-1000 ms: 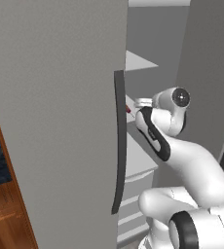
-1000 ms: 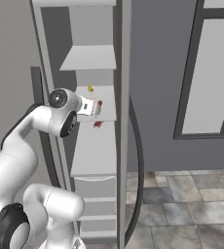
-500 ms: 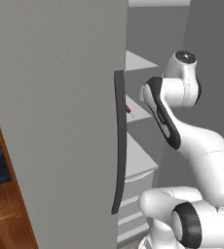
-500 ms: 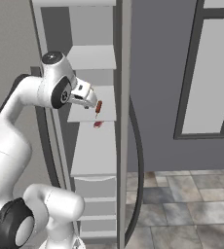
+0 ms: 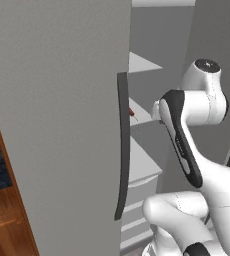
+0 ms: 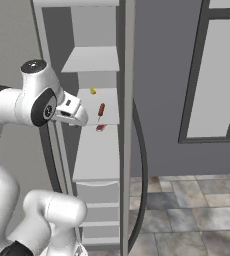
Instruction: Store the hot dog in the freezer for long-term storage. Close the freezer door after placing the cooked food.
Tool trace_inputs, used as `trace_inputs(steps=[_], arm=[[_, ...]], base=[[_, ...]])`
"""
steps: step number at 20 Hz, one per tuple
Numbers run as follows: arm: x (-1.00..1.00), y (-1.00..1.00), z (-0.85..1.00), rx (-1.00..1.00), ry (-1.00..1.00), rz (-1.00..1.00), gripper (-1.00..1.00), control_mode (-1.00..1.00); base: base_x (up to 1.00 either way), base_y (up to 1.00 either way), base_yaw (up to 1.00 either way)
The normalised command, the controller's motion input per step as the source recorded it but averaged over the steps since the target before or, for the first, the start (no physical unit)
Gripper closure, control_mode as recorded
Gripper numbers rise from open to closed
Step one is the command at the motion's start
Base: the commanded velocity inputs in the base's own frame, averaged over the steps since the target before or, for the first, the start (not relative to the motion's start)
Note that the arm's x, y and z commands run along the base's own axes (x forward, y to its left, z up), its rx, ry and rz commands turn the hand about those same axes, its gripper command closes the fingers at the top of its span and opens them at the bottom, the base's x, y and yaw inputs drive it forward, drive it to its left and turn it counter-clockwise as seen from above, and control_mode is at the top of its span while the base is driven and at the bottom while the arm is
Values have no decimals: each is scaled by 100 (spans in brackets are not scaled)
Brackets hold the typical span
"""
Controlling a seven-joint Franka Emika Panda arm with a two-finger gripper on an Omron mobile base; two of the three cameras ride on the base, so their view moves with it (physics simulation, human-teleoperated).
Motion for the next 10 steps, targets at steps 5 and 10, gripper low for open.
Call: trace_inputs(steps=[5, 10], arm=[[-73, 8, -22, 0, 0, 10, -100, -100], [-65, 1, -31, -9, 2, 6, -100, -100]], base=[[0, 0, 0], [0, 0, 0]])
